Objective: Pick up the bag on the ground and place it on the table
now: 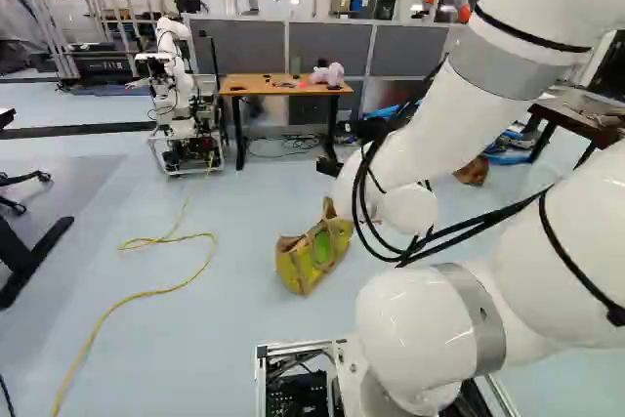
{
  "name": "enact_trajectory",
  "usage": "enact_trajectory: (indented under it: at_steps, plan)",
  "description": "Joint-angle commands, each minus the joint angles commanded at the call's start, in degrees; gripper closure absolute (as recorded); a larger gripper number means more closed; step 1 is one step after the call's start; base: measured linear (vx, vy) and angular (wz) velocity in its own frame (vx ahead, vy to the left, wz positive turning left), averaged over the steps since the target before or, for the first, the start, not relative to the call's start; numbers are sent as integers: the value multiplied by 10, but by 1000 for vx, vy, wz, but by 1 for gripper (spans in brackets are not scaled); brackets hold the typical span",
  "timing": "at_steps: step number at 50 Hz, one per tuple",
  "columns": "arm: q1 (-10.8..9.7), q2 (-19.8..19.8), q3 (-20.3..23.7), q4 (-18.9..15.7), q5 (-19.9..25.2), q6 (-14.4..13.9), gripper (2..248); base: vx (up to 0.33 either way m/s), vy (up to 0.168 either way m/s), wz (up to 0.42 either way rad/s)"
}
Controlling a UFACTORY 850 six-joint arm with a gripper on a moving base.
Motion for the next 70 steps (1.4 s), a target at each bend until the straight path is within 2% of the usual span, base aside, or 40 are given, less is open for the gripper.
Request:
enact_trajectory:
  at_steps: [70]
  plan:
    - [0, 0, 0, 0, 0, 0, 3, 18, 0, 0]
